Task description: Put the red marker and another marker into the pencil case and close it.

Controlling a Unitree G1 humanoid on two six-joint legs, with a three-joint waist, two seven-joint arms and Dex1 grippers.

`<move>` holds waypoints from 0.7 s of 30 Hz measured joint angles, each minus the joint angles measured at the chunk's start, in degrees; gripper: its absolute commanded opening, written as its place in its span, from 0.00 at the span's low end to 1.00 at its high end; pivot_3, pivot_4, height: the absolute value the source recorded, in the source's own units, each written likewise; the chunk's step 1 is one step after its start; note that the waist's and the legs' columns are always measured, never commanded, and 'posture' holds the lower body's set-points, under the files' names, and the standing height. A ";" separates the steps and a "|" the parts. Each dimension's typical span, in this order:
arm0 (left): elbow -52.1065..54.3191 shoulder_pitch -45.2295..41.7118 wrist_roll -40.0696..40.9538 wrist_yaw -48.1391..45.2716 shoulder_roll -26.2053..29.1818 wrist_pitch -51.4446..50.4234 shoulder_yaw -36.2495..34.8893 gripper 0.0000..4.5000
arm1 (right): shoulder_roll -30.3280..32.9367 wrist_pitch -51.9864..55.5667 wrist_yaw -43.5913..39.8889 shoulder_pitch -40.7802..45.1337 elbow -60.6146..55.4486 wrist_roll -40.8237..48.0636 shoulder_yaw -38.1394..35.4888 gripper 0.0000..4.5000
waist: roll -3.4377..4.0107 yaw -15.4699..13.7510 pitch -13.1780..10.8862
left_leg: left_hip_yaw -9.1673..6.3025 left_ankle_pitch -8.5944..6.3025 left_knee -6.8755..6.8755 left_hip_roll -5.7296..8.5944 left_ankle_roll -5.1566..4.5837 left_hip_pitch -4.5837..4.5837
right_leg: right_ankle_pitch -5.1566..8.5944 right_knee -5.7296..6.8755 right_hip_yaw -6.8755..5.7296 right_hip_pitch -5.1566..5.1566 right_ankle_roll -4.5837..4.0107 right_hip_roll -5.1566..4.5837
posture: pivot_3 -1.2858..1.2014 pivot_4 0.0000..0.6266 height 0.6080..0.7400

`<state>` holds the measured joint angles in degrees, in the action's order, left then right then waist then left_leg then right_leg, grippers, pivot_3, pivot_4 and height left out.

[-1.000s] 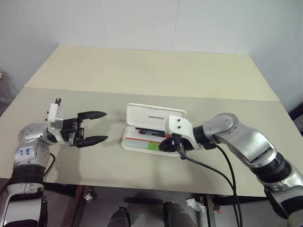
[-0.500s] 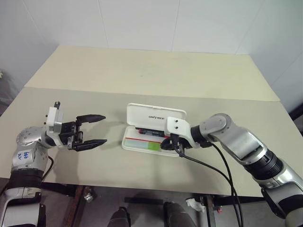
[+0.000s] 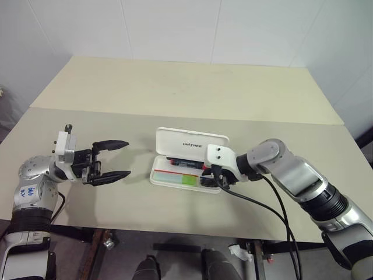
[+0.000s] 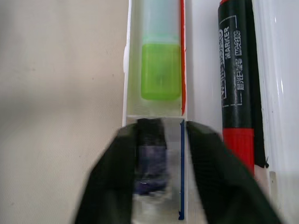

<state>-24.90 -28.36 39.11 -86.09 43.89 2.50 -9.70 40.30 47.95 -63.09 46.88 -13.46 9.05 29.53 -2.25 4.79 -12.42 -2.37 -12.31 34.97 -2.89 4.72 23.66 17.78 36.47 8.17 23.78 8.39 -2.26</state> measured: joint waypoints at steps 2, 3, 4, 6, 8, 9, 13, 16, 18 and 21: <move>-0.04 -0.11 -0.04 0.00 0.00 0.03 0.00 1.00 | 0.00 0.56 -0.12 0.00 -0.08 0.01 -0.01 0.74 | 0.00 0.00 0.00 | 0.00 0.00 0.00 0.00 0.00 0.00 | 0.00 0.00 0.00 0.00 0.00 0.00 | 0.52 0.24 1.00; -0.07 -0.17 -0.06 0.00 0.00 0.05 0.00 1.00 | 0.00 0.74 -0.23 0.00 -0.09 0.04 -0.04 0.81 | 0.00 -0.01 0.00 | 0.00 0.00 0.00 0.00 0.00 0.00 | 0.00 0.00 0.00 0.00 0.00 0.00 | 0.52 0.24 1.00; -0.13 -0.29 -0.10 0.00 0.00 0.07 0.00 1.00 | 0.01 0.90 -0.43 0.00 -0.09 0.10 -0.12 0.89 | 0.00 -0.01 0.00 | 0.00 0.00 0.00 0.00 0.00 0.00 | 0.00 0.00 0.00 0.00 0.00 0.00 | 0.52 0.24 1.00; -0.28 -0.59 -0.20 0.00 -0.01 0.11 0.00 1.00 | 0.01 1.06 -0.72 0.01 -0.09 0.42 -0.62 0.99 | 0.00 -0.02 0.00 | 0.00 0.00 0.00 0.00 0.00 0.01 | 0.00 0.00 0.00 0.00 0.00 0.00 | 0.52 0.24 1.00; -0.52 -1.00 -0.45 0.00 -0.06 0.33 0.01 1.00 | 0.03 1.19 -0.89 0.21 -0.09 0.64 -1.23 0.99 | 0.00 -0.01 0.00 | 0.00 0.00 0.00 0.00 0.00 0.00 | 0.00 0.00 0.00 0.00 0.00 0.00 | 0.52 0.24 1.00; -0.72 -1.28 -0.68 0.00 -0.11 0.58 0.01 1.00 | 0.03 1.18 -0.93 0.30 -0.09 0.80 -1.47 0.99 | 0.00 -0.01 0.00 | 0.00 0.00 0.00 0.00 0.00 0.00 | 0.00 0.00 0.00 0.00 0.00 0.00 | 0.52 0.24 1.00; -2.64 -4.00 -2.31 0.02 -0.83 1.91 0.06 1.00 | -0.03 0.73 -1.88 0.45 0.03 4.28 -6.79 0.99 | 0.00 -0.12 0.00 | 0.00 0.00 0.01 0.01 0.00 0.01 | -0.01 0.00 0.00 -0.02 0.02 0.00 | 0.52 0.24 1.00; -5.15 -6.24 -4.39 0.08 -1.28 1.99 0.72 1.00 | -0.51 -1.73 -4.29 -1.04 -0.29 10.07 -13.96 0.99 | -0.01 -0.18 0.00 | -0.02 -0.01 0.00 0.01 -0.02 0.01 | -0.02 -0.02 -0.02 -0.04 0.04 0.01 | 0.52 0.24 1.00; -7.40 -7.83 -5.96 0.08 -1.42 2.32 1.09 1.00 | -0.80 -4.02 -5.59 -2.65 -1.33 13.53 -17.87 0.99 | -0.01 -0.20 0.00 | -0.05 -0.02 0.00 0.01 -0.03 0.01 | -0.01 -0.02 -0.05 -0.07 0.06 0.01 | 0.52 0.24 1.00; -12.01 -10.83 -8.38 0.07 -1.88 3.65 1.73 1.00 | -3.42 -9.56 -6.28 -5.98 -1.68 17.28 -23.67 0.99 | -0.02 -0.08 0.01 | -0.06 -0.03 0.03 0.01 -0.04 0.00 | -0.02 -0.01 -0.05 -0.08 0.08 0.02 | 0.52 0.24 1.00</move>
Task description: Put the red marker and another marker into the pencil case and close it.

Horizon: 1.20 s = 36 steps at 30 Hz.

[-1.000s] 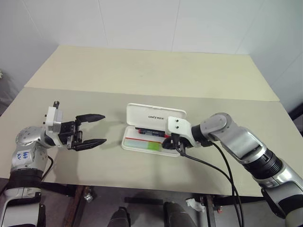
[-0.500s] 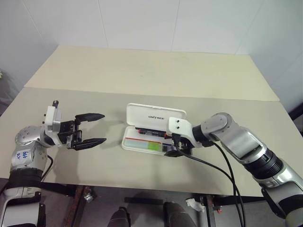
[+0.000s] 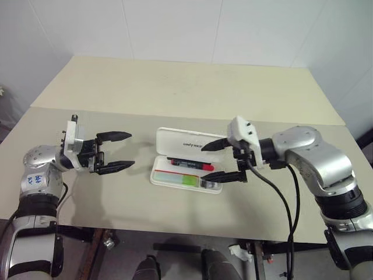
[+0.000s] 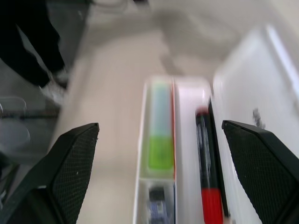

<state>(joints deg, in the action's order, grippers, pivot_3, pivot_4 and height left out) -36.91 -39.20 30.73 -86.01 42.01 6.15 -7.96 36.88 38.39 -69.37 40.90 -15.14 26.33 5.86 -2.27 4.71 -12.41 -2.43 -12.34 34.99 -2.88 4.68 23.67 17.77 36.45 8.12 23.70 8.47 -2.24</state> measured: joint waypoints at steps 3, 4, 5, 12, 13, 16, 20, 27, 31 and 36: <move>-5.51 -4.77 -2.63 0.04 -1.71 0.94 0.38 1.00 | -1.06 -5.92 -0.01 -1.48 2.62 0.92 -2.88 0.99 | 0.00 -0.11 -0.01 | 0.00 0.00 0.10 0.02 0.00 0.01 | -0.04 0.01 0.00 -0.03 0.06 0.00 | 0.52 0.24 1.00; -7.19 -6.36 -3.40 0.04 -2.01 1.27 0.54 1.00 | -1.08 -7.25 0.07 -1.48 4.06 0.84 -3.59 0.99 | 0.00 -0.10 -0.01 | 0.00 0.00 0.11 0.03 0.00 0.01 | -0.05 0.01 0.01 -0.03 0.08 -0.01 | 0.52 0.24 1.00; -8.97 -7.80 -4.16 0.05 -2.27 1.91 0.59 0.91 | -0.96 -8.36 0.13 -1.50 5.23 0.65 -4.13 1.00 | 0.00 -0.10 0.00 | 0.00 0.00 0.12 0.04 0.00 0.00 | -0.05 0.00 0.01 -0.05 0.08 -0.01 | 0.52 0.24 1.00; -25.62 -19.38 -12.22 2.33 -4.86 9.31 1.57 0.42 | 1.32 -15.50 0.30 -1.52 13.81 -2.32 -5.06 1.00 | 0.00 0.08 -0.01 | 0.00 0.00 0.01 0.04 -0.01 0.00 | -0.02 0.02 0.01 -0.01 0.10 0.00 | 0.52 0.24 1.00; -27.14 -20.26 -13.11 2.98 -5.35 9.99 1.66 0.35 | 1.32 -16.01 0.36 -1.51 13.88 -2.31 -5.23 1.00 | 0.01 0.07 -0.01 | 0.00 -0.01 0.00 0.04 -0.02 0.00 | -0.01 0.03 0.01 0.00 0.11 0.00 | 0.52 0.24 1.00; -31.25 -22.57 -16.80 5.91 -5.82 12.06 2.57 0.13 | 1.40 -16.88 0.72 -1.70 13.86 -2.24 -6.28 1.00 | 0.01 0.09 -0.01 | -0.02 -0.02 -0.01 0.04 -0.02 0.04 | 0.00 0.02 0.01 0.02 0.12 0.00 | 0.52 0.24 1.00; -34.54 -24.61 -23.10 11.66 -5.86 14.47 5.30 0.01 | 1.79 -17.11 1.61 -3.45 13.64 -1.98 -6.80 1.00 | 0.01 -0.21 -0.01 | -0.04 -0.02 0.05 0.05 -0.02 0.06 | 0.00 0.03 0.01 0.00 0.14 0.00 | 0.52 0.24 1.00; -37.97 -27.91 -30.87 20.53 -8.10 15.80 8.32 0.01 | 2.97 -17.02 2.31 -5.52 13.27 -1.19 -8.30 1.00 | 0.01 -0.58 -0.01 | -0.05 -0.02 0.09 0.08 -0.02 0.08 | -0.02 0.04 0.02 0.00 0.18 0.00 | 0.52 0.24 1.00; -38.50 -28.25 -33.34 21.83 -9.95 15.72 8.84 0.01 | 3.49 -17.30 2.22 -7.54 14.08 -1.02 -9.55 1.00 | 0.01 -0.94 -0.01 | -0.04 -0.02 0.07 0.08 -0.02 0.09 | -0.02 0.03 0.02 0.01 0.18 0.00 | 0.52 0.24 1.00; -40.31 -30.95 -35.84 21.91 -12.05 15.07 9.15 0.01 | 3.87 -18.20 2.03 -8.82 15.68 -1.02 -10.97 1.00 | 0.01 -1.47 -0.02 | -0.04 -0.01 0.09 0.08 -0.02 0.09 | -0.02 0.05 0.02 0.00 0.18 0.01 | 0.52 0.24 1.00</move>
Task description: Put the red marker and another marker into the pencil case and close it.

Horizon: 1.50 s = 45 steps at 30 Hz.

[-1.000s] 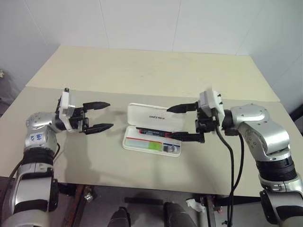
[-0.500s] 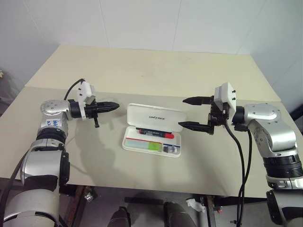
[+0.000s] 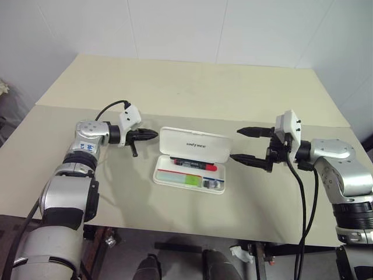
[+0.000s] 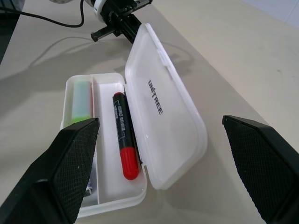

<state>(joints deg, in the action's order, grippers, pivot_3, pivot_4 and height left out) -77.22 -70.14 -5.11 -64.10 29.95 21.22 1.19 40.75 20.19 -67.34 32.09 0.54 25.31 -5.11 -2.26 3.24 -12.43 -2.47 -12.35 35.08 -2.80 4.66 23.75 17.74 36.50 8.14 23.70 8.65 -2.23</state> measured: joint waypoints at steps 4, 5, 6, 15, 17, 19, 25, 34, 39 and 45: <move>-0.03 -2.19 -0.31 -4.38 -1.60 0.00 -0.29 0.01 | 0.59 -0.40 -0.14 -0.69 0.45 0.01 -0.50 1.00 | 0.00 -0.16 0.00 | 0.00 0.00 -0.01 0.01 0.01 0.02 | 0.00 -0.02 0.00 0.00 0.00 0.00 | 0.52 0.24 1.00; -0.03 -2.56 -0.26 -6.38 -1.96 0.01 -0.48 0.01 | 0.62 -0.58 -0.12 -1.16 0.73 0.02 -0.75 1.00 | 0.00 -0.18 0.00 | 0.00 0.00 -0.02 0.01 0.01 0.02 | 0.01 -0.03 0.00 0.00 0.01 0.00 | 0.52 0.24 1.00; -0.03 -2.86 -0.04 -8.88 -2.20 0.00 -0.78 0.01 | 0.63 -0.87 -0.11 -1.54 1.16 0.04 -1.10 1.00 | 0.00 -0.14 0.00 | 0.00 0.00 -0.02 0.01 0.01 0.05 | 0.01 -0.03 0.00 0.01 0.01 0.00 | 0.52 0.24 1.00; 0.05 -4.73 0.73 -21.96 -2.58 0.50 -1.71 0.01 | 1.80 -2.54 -1.32 -3.24 2.44 1.24 -3.12 1.00 | 0.02 0.00 -0.01 | -0.02 0.00 0.06 0.01 0.00 0.05 | -0.01 0.00 0.01 0.00 0.04 0.01 | 0.52 0.24 1.00; 0.19 -4.92 0.28 -21.96 -2.73 1.45 -0.86 0.01 | 1.81 -2.83 -2.01 -3.23 3.44 1.70 -3.60 1.00 | 0.02 -0.06 -0.01 | -0.03 0.01 0.07 0.01 0.01 0.05 | -0.02 0.00 0.01 -0.01 0.05 0.01 | 0.52 0.24 1.00; 0.26 -4.90 -0.75 -21.96 -2.88 3.49 0.52 0.01 | 1.81 -2.81 -2.97 -3.18 4.74 2.85 -4.34 1.00 | 0.02 -0.09 -0.01 | -0.04 0.01 0.07 0.02 0.01 0.06 | -0.02 0.00 0.02 -0.01 0.06 0.01 | 0.52 0.24 1.00; 0.70 -3.97 -3.02 -21.96 -4.94 10.36 4.39 0.01 | 1.81 -5.50 -7.79 -3.17 8.26 3.69 -4.32 1.00 | 0.02 -0.05 -0.01 | -0.04 0.01 0.07 0.02 0.01 0.05 | -0.02 0.01 0.02 -0.01 0.06 0.01 | 0.52 0.24 1.00; 2.51 -1.34 -4.01 -21.97 -5.89 17.73 7.97 0.01 | 1.58 -9.34 -12.29 -3.38 12.39 5.73 -5.25 1.00 | 0.02 -0.06 -0.01 | -0.04 0.01 0.09 0.03 0.01 -0.11 | -0.02 0.05 0.05 -0.18 0.06 0.01 | 0.52 0.24 1.00; 3.02 -1.05 -4.13 -21.97 -6.15 20.80 9.71 0.01 | 4.57 -12.11 -15.06 -3.25 17.91 5.61 -6.91 1.00 | 0.03 -0.06 0.00 | -0.03 0.01 0.10 0.05 0.01 -0.32 | -0.02 0.05 0.08 -0.37 0.06 0.00 | 0.52 0.24 1.00; 4.43 -1.09 -5.13 -21.92 -6.15 24.47 12.34 0.01 | 6.11 -13.52 -15.75 -3.24 20.08 5.52 -8.27 1.00 | 0.06 0.27 0.01 | -0.02 0.01 0.10 0.05 0.01 -0.60 | -0.02 0.03 0.13 -0.69 0.05 0.01 | 0.52 0.24 1.00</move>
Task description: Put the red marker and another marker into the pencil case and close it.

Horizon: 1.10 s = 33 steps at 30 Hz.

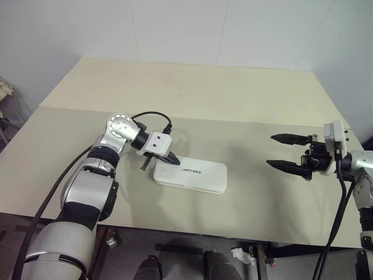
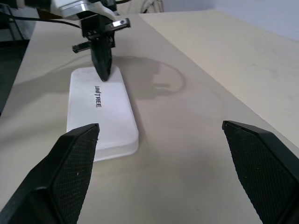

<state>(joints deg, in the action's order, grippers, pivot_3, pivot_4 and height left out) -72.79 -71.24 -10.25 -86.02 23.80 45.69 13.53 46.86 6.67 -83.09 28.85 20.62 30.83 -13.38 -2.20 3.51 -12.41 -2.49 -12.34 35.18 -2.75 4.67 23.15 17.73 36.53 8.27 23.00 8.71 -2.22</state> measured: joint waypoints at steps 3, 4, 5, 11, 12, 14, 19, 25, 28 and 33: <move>0.32 -0.66 -1.28 0.05 0.02 2.08 1.58 0.01 | 0.00 -0.44 0.10 0.09 0.00 -0.03 -0.02 1.00 | 0.09 0.08 0.05 | 0.00 0.00 0.00 0.00 0.00 -0.14 | 0.00 -0.06 0.01 -0.18 0.00 0.00 | 0.52 0.24 1.00; 0.32 -0.77 -1.41 0.06 0.05 2.60 1.83 0.01 | -0.03 -0.46 0.13 0.09 0.00 -0.03 -0.02 1.00 | 0.10 0.12 0.06 | 0.00 0.00 0.00 0.00 0.00 -0.16 | 0.00 -0.06 0.01 -0.20 0.00 0.00 | 0.52 0.24 1.00; 0.32 -0.88 -1.48 0.06 0.08 3.26 2.16 0.01 | -0.08 -0.48 0.17 0.09 0.00 -0.04 -0.02 1.00 | 0.12 0.14 0.07 | 0.00 0.00 0.00 0.00 0.00 -0.17 | 0.00 -0.06 0.02 -0.21 0.00 0.00 | 0.52 0.24 1.00; 0.05 -0.31 -1.01 1.16 0.09 5.86 1.08 0.01 | -0.90 -0.61 0.70 0.67 0.00 -0.30 0.01 1.00 | 0.17 0.17 0.10 | 0.00 0.00 0.01 0.00 0.00 -0.18 | 0.00 -0.05 0.02 -0.22 0.01 0.00 | 0.52 0.24 1.00; -0.08 0.34 -0.36 2.08 -0.03 6.05 0.06 0.01 | -1.17 -0.68 0.82 1.11 0.00 -0.43 0.01 1.00 | 0.17 0.16 0.10 | -0.01 0.01 0.01 0.00 -0.01 -0.17 | -0.01 -0.05 0.02 -0.22 0.01 0.00 | 0.52 0.24 1.00; -0.33 1.43 0.79 4.01 -0.38 4.53 -1.94 0.01 | -1.40 -0.86 0.93 1.54 0.01 -0.49 0.01 1.00 | 0.18 0.05 0.09 | -0.02 0.01 0.01 0.00 -0.02 -0.15 | -0.01 -0.05 0.02 -0.22 0.02 0.00 | 0.52 0.24 1.00; -0.03 5.74 7.87 4.74 -1.10 1.12 -9.38 0.01 | -2.22 -1.29 0.93 2.17 0.55 -0.70 0.33 1.00 | 0.23 0.04 0.06 | -0.06 0.01 -0.01 0.00 -0.02 -0.07 | -0.02 -0.05 0.00 -0.16 0.05 0.00 | 0.52 0.24 1.00; 4.09 13.00 19.47 -0.06 -0.50 -6.01 -17.77 0.36 | -2.83 -1.64 0.80 4.44 2.32 -1.35 1.74 1.00 | 0.26 0.08 0.03 | -0.10 0.01 0.00 0.00 -0.02 -0.08 | -0.02 0.00 -0.04 -0.16 0.05 0.00 | 0.52 0.24 1.00; 8.23 16.48 23.92 -0.07 0.97 -7.76 -18.83 0.56 | -3.27 -1.74 0.55 5.23 3.28 -1.61 1.97 1.00 | 0.27 0.04 0.03 | -0.11 0.01 0.02 0.00 -0.01 -0.08 | -0.02 0.01 -0.04 -0.16 0.05 0.00 | 0.52 0.24 1.00; 19.04 23.81 33.04 -0.07 4.99 -13.87 -18.32 0.94 | -3.88 -2.19 -0.09 8.44 5.94 -2.57 2.98 1.00 | 0.29 0.18 0.02 | -0.12 0.01 0.01 -0.01 -0.01 -0.10 | -0.02 0.04 -0.05 -0.16 0.04 0.00 | 0.52 0.24 1.00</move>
<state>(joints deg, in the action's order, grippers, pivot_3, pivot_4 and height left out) -53.75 -47.43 22.79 -86.09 28.79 31.82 -4.79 42.98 4.47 -83.18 37.29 26.56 28.26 -10.39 -1.91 3.69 -12.40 -2.61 -12.33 35.19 -2.76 4.66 23.05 17.71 36.57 8.22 22.85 8.75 -2.22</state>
